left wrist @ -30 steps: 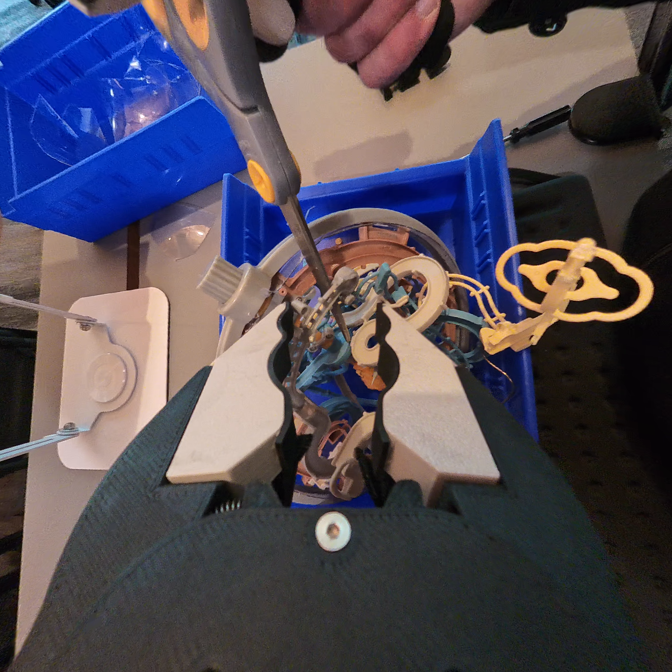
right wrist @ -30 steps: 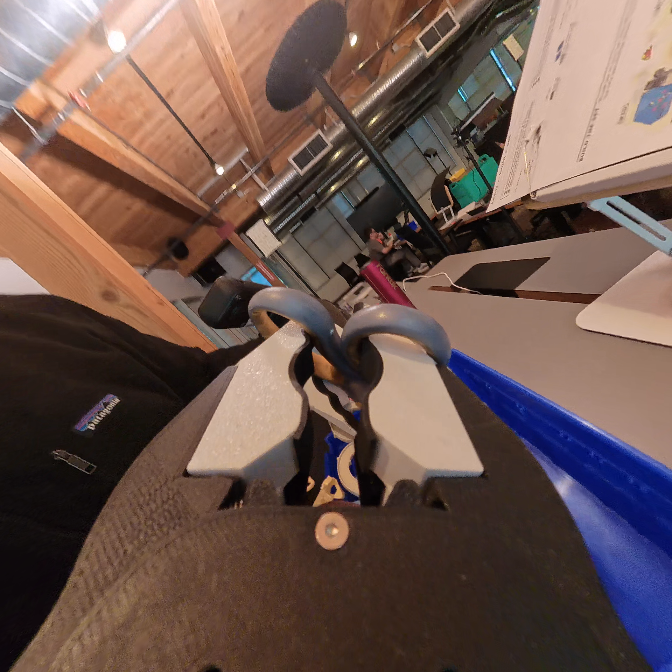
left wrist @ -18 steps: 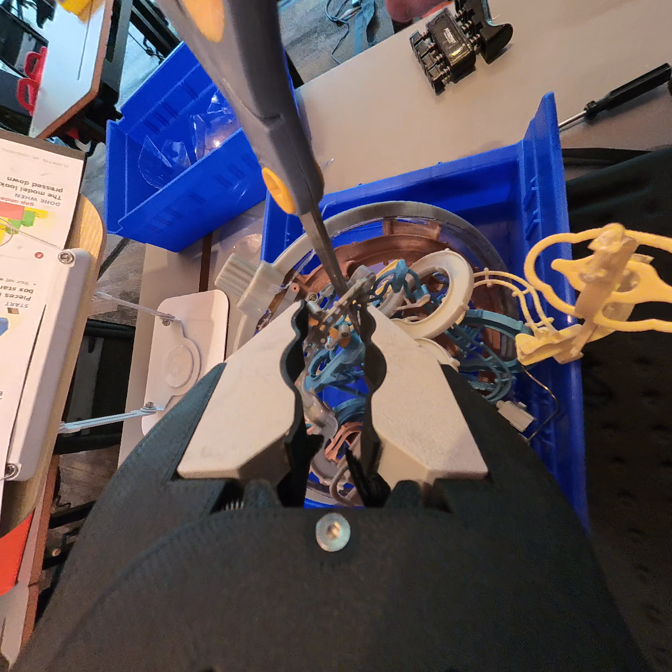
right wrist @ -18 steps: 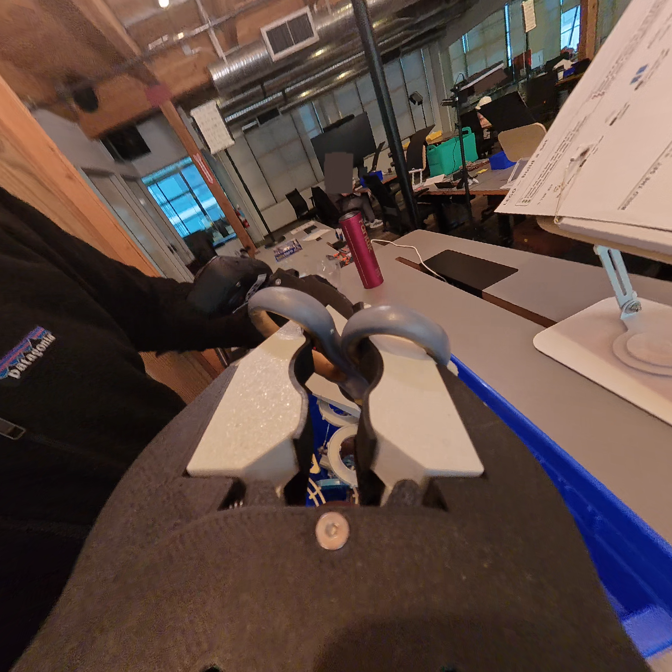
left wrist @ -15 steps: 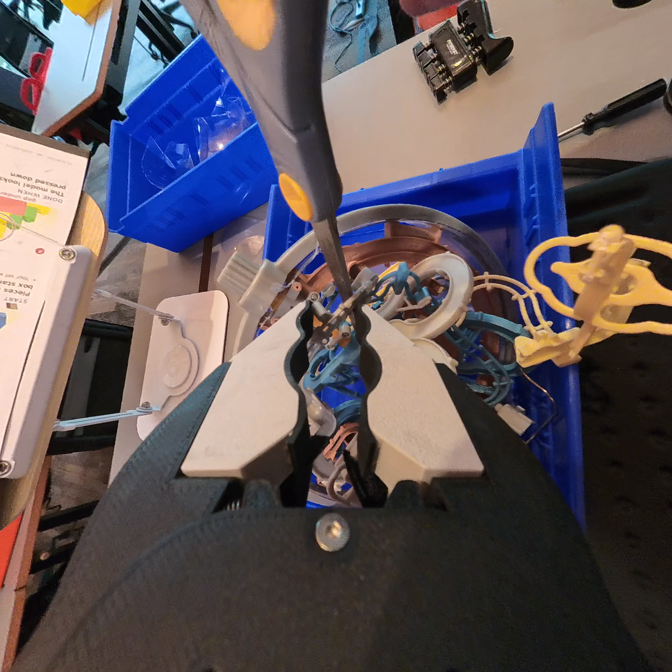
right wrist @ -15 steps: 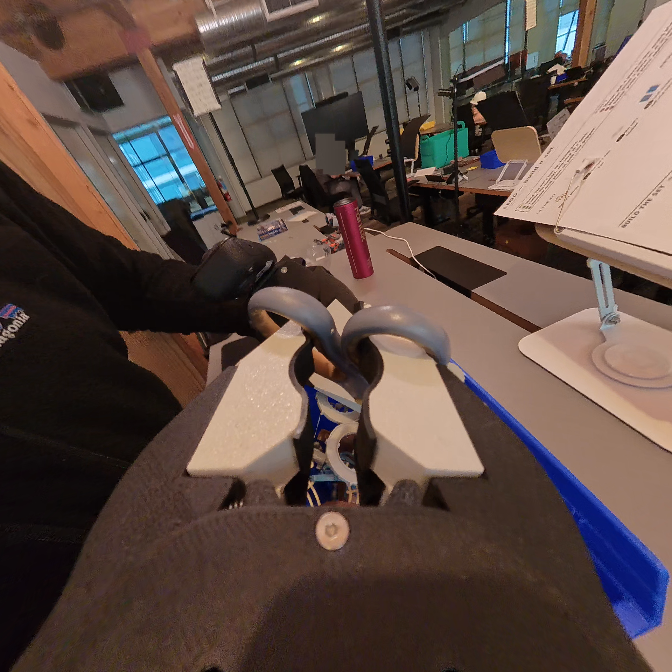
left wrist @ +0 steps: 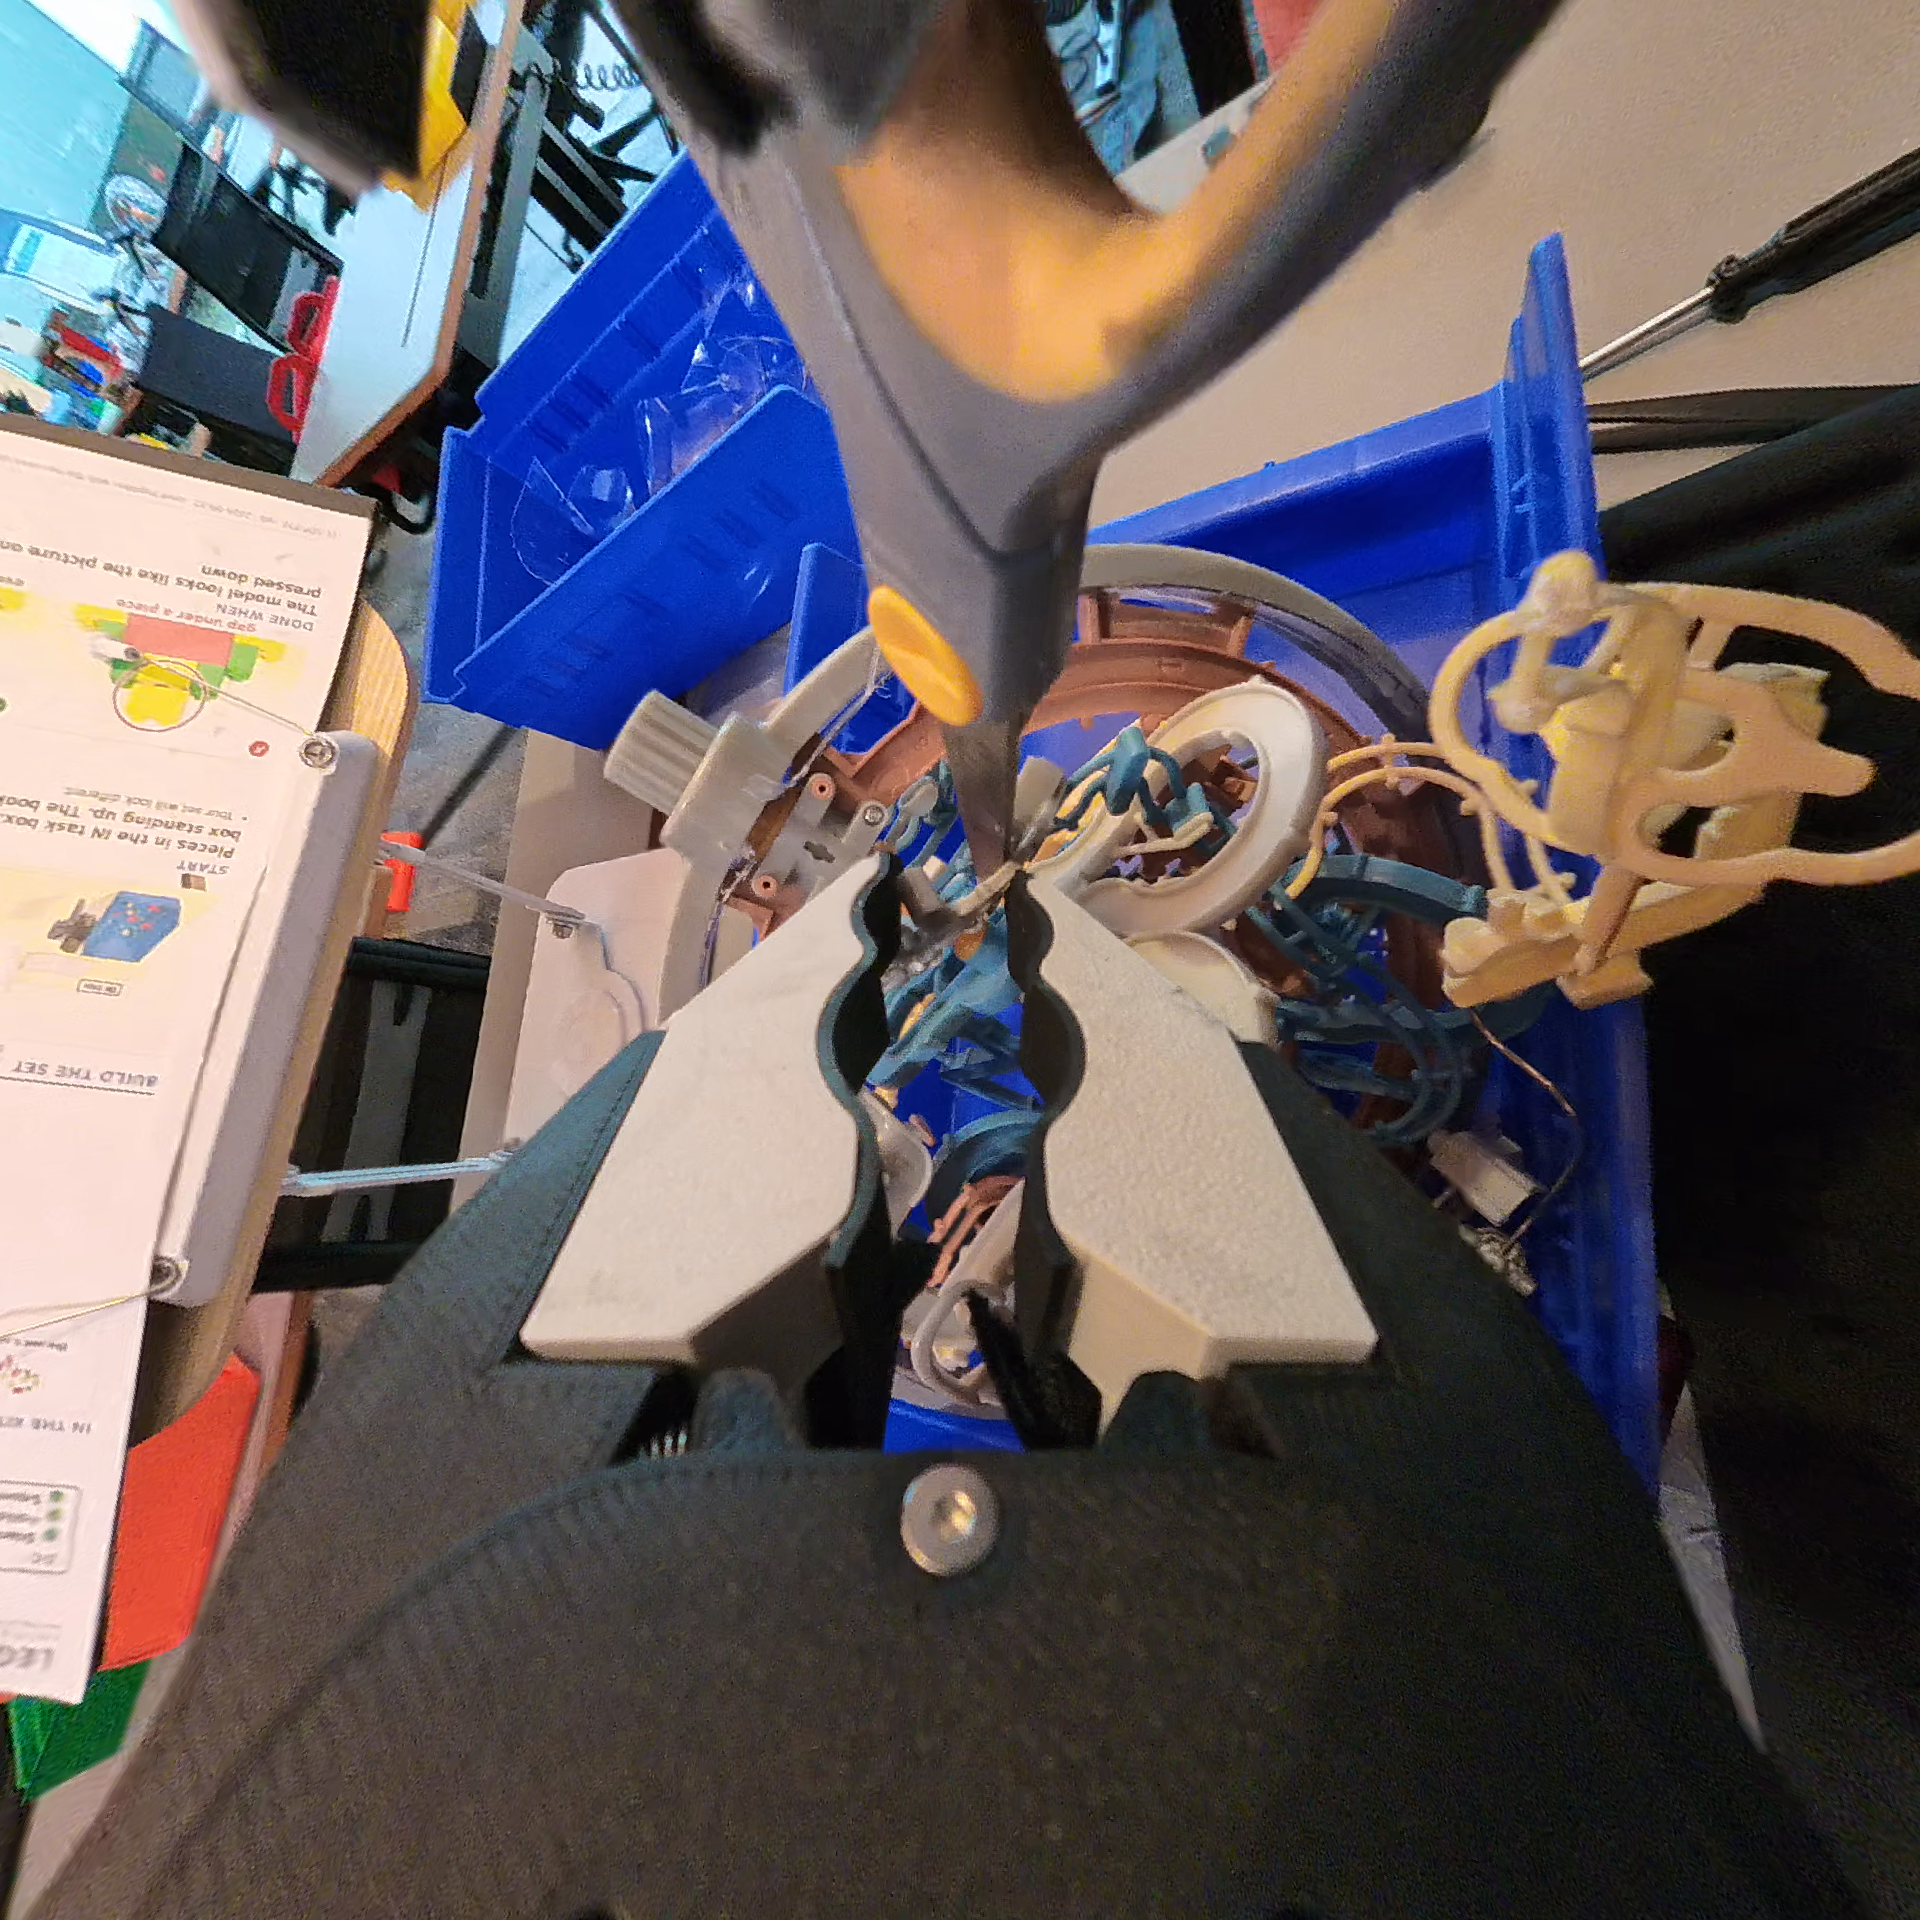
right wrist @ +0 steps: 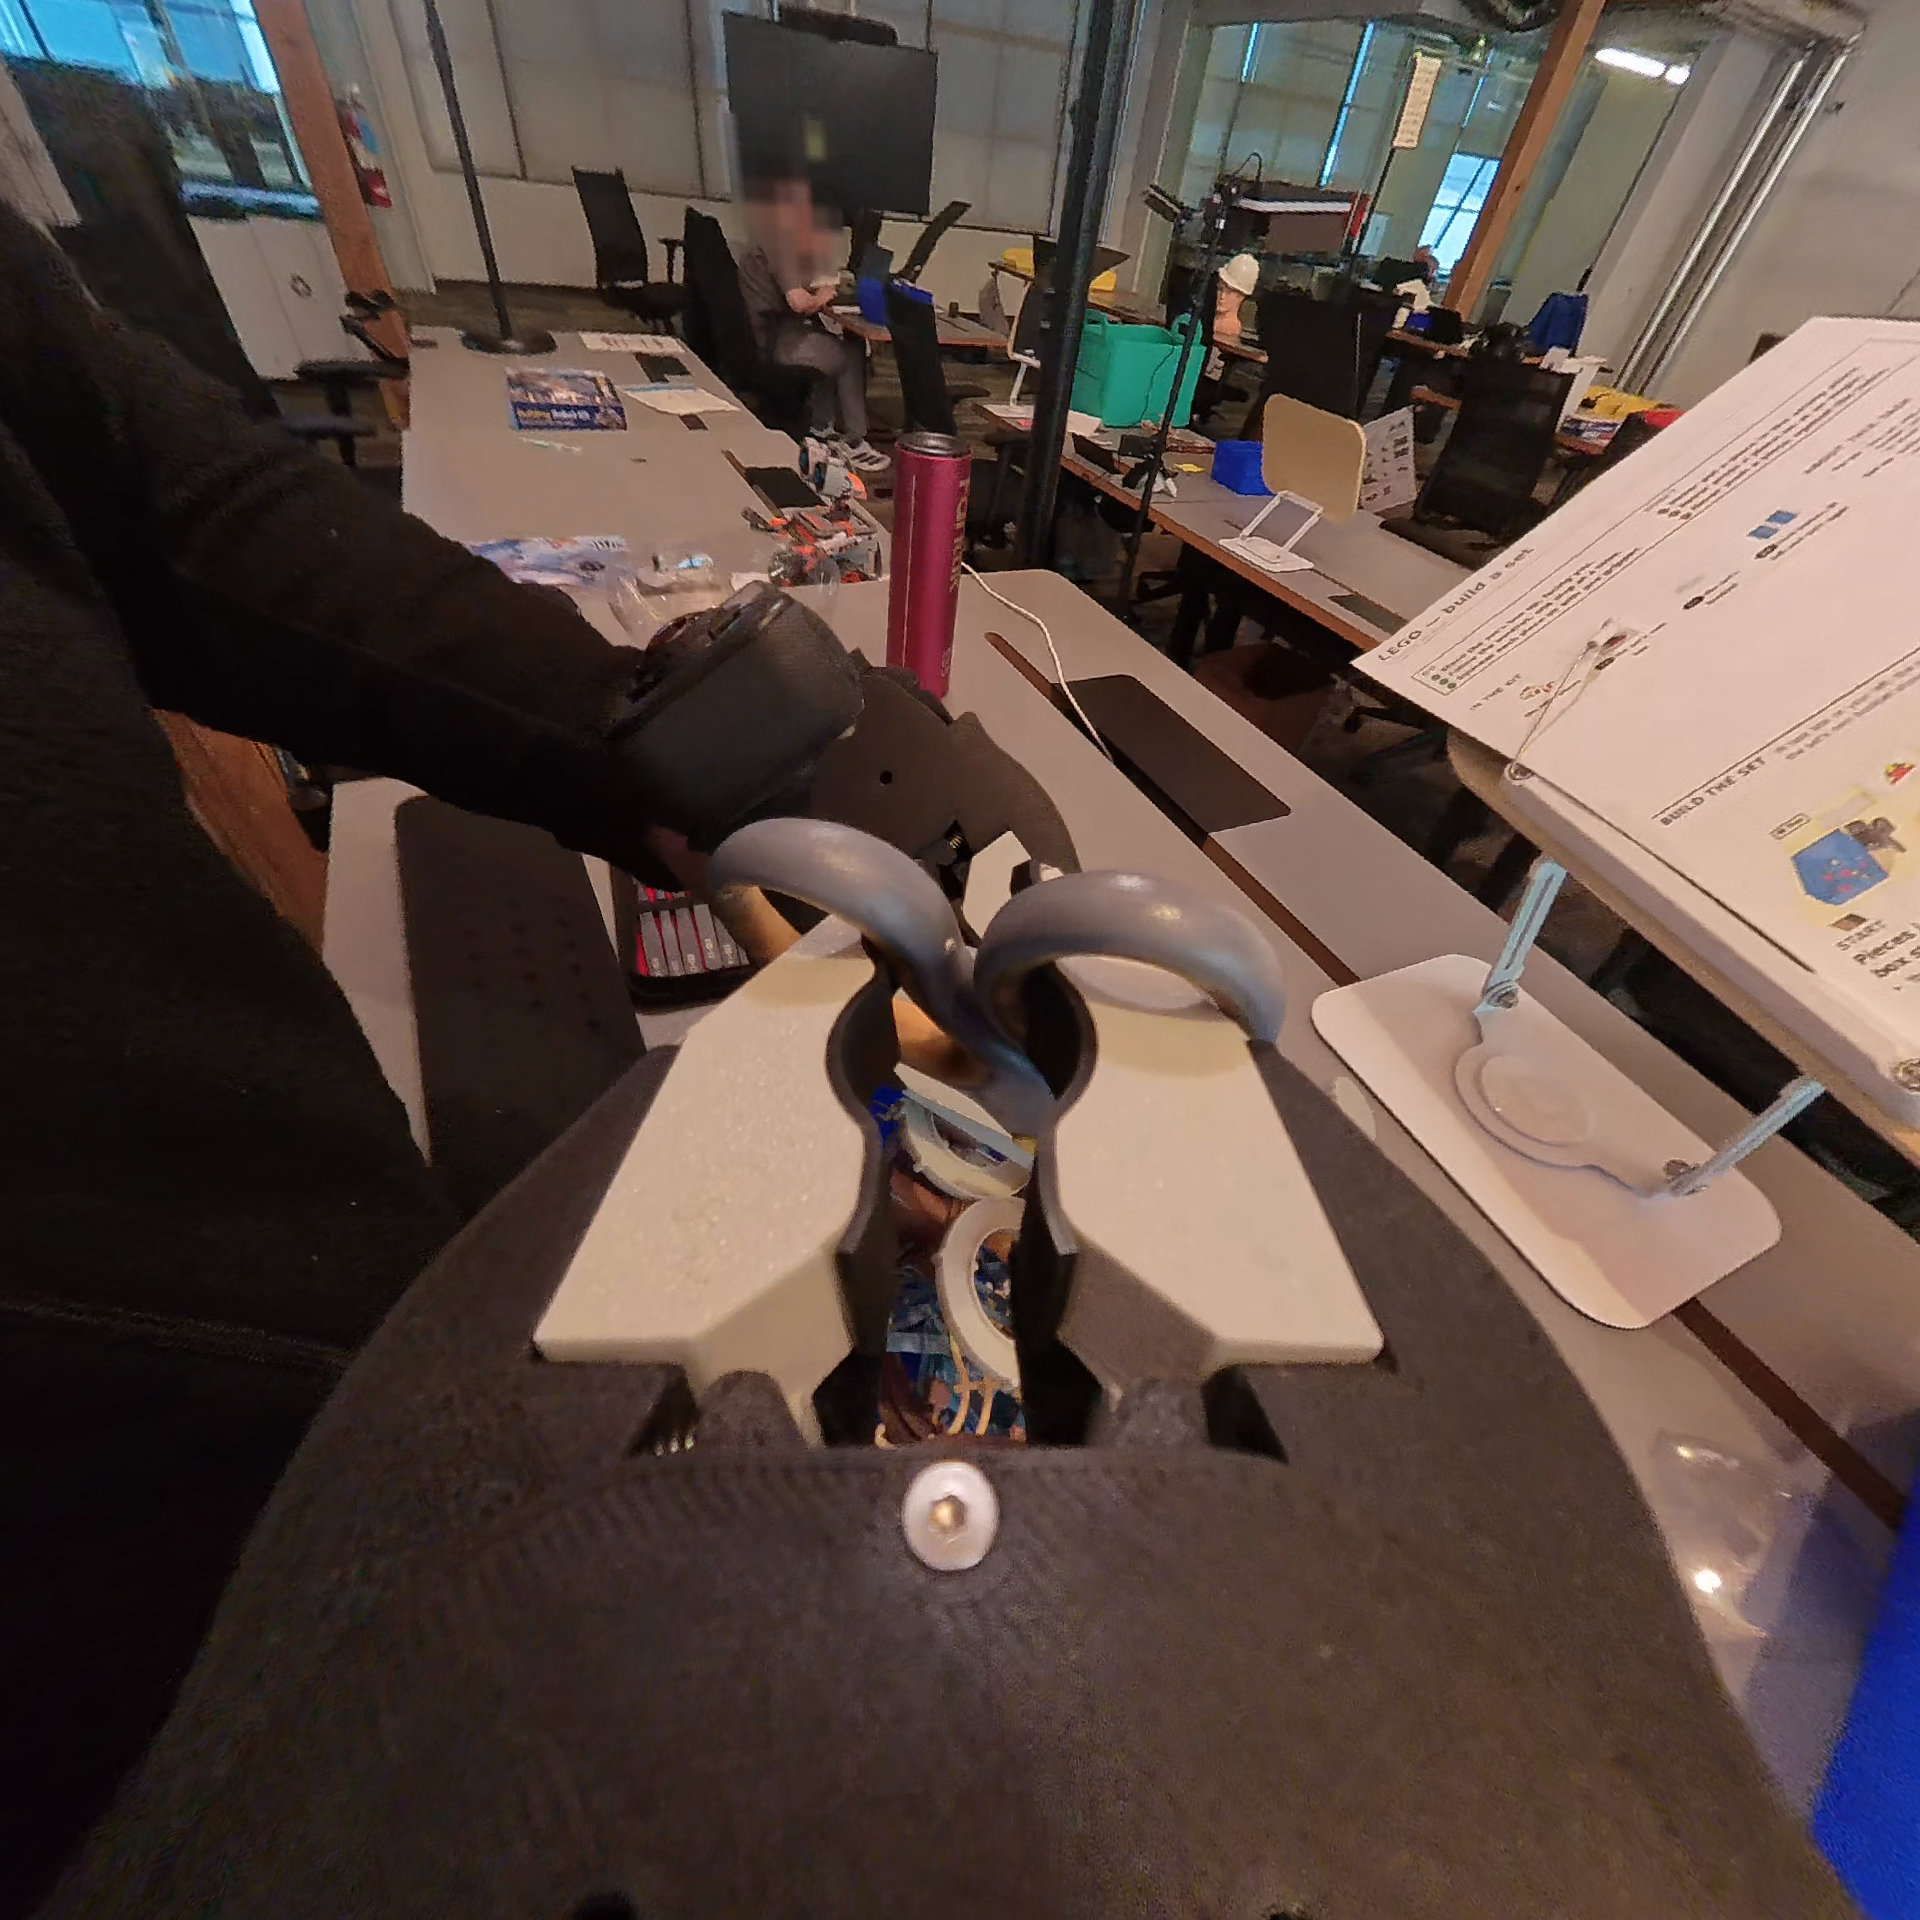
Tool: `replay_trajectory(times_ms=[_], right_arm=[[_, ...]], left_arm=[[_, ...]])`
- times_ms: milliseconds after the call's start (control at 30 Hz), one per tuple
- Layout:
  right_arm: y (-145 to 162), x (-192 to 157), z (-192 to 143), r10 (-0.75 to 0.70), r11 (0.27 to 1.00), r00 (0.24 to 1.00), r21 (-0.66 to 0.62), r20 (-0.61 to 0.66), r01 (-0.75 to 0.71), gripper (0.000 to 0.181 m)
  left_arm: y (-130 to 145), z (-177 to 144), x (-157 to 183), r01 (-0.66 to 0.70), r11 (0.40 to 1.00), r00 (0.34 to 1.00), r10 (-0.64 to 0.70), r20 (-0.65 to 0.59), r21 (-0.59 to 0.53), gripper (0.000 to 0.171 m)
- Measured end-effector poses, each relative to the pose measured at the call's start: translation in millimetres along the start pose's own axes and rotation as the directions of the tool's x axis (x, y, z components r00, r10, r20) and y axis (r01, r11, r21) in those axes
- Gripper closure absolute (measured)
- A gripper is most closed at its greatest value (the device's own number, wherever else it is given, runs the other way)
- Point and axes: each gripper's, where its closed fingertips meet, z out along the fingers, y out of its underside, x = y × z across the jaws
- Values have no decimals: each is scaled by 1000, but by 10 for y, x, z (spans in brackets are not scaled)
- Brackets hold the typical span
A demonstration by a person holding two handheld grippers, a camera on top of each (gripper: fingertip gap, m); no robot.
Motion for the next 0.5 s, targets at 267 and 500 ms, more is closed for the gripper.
replay_trajectory(times_ms=[267,500], right_arm=[[64,-237,114,-147,988,988,-56,-47,145,163],[129,-415,235,-265,960,962,-109,-58,258,164]], left_arm=[[25,-36,35,-33,999,999,33,42,3,153],[58,-58,57,-53,999,997,52,62,-1,154]])
